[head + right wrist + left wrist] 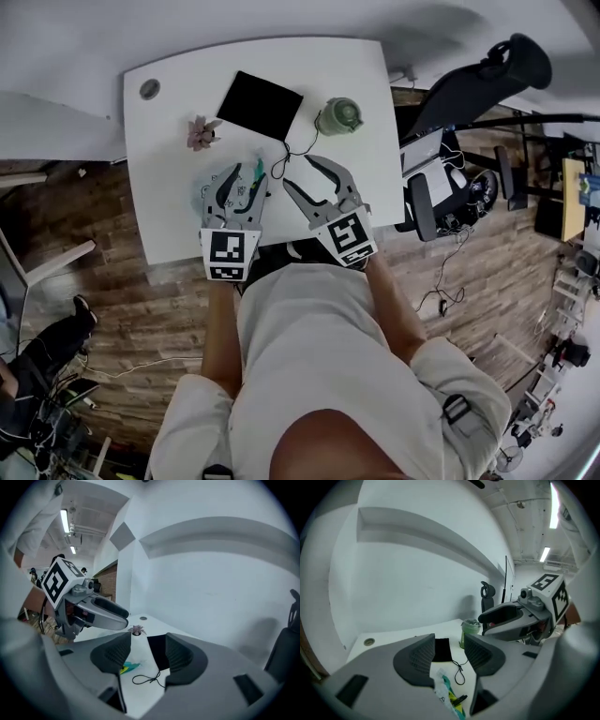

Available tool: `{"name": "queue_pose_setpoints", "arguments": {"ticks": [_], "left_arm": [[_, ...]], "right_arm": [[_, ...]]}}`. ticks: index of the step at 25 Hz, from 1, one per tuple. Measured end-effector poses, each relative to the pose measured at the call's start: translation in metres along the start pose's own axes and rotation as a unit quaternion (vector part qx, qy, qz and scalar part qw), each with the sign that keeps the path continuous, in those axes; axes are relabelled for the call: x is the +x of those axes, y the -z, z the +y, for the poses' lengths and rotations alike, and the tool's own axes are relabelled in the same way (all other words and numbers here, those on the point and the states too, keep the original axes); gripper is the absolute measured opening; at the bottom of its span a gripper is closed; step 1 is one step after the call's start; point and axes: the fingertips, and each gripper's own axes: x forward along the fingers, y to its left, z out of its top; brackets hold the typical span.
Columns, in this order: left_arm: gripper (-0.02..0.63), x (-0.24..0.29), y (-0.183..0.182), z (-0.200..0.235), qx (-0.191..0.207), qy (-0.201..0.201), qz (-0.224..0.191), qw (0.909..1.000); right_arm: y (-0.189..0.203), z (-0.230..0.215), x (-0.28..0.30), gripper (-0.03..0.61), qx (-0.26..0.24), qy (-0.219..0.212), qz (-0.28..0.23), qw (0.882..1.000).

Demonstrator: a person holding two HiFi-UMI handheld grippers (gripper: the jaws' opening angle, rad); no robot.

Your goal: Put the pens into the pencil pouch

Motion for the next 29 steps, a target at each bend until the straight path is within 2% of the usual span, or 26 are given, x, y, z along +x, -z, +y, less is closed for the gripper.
{"name": "queue_pose_setpoints", "arguments": {"ticks": [5,10,13,21,25,29], "left_arm": [[0.239,-0.016,-0.038,-0.020,0.028,-0.032,-0.039,0.9983],[0.272,-0.030,-0.069,-0.041,0.040,-0.068,-0.071,0.9944],[0.276,-0.044,-0.090,-0.057,0.041,-0.090,-0.096,0.9904],[0.275,-0.069,-0.125,-0.095,0.056,-0.118,-0.126,0.9834],[0.275,-0.076,-0.134,-0.099,0.051,-0.122,-0.137,0.9817],[0.275,-0.083,-0.134,-0.100,0.065,-0.117,-0.133,0.9820]], "right_arm": [[-0.030,-0.020,-0.036,0.241,0.014,0.021,-0.072,0.997],[-0.059,-0.036,-0.076,0.241,0.043,0.023,-0.149,0.988],[-0.079,-0.039,-0.101,0.241,0.038,0.016,-0.186,0.982],[-0.100,-0.038,-0.143,0.238,0.020,0.000,-0.217,0.976],[-0.105,-0.037,-0.149,0.238,0.013,-0.002,-0.220,0.975],[-0.106,-0.031,-0.152,0.236,0.005,-0.002,-0.210,0.978]]}}
